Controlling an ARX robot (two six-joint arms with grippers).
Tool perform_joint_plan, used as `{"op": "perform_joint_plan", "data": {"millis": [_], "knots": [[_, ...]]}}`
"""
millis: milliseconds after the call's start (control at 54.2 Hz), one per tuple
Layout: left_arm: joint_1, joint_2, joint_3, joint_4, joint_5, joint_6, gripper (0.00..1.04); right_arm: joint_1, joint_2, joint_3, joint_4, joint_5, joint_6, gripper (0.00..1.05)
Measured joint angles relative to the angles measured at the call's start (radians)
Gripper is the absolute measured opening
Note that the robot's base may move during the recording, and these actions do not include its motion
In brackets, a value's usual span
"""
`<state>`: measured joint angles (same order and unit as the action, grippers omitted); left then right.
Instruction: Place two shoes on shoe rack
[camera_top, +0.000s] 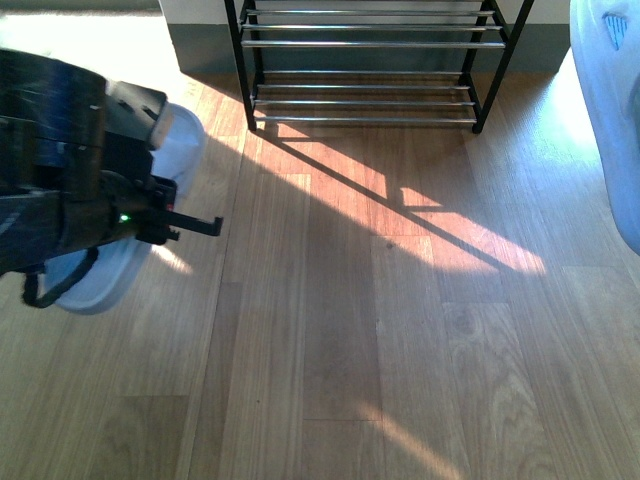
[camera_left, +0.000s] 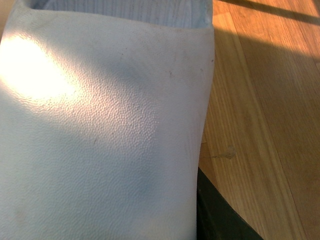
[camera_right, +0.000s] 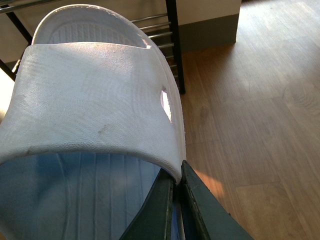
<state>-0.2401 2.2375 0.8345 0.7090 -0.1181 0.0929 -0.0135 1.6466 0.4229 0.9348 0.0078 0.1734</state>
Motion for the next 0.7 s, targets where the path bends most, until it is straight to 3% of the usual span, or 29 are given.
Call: {"op": "perform_joint_plan", "data": {"millis": [148, 314, 701], "knots": [[-0.013, -0.301, -0.213, -0.011, -0.108, -0.04, 0.02, 0.0, 0.0, 0.0, 0.0, 0.0, 0.0, 0.01], [-0.039, -0.652, -0.391, -0.134, -0.255, -0.043, 0.02, 0.0, 0.0, 0.0, 0.0, 0.0, 0.0, 0.01], [-0.044, -0.764, -0.42, -0.153, -0.268, -0.046, 0.02, 0.0, 0.0, 0.0, 0.0, 0.0, 0.0, 0.01]]}}
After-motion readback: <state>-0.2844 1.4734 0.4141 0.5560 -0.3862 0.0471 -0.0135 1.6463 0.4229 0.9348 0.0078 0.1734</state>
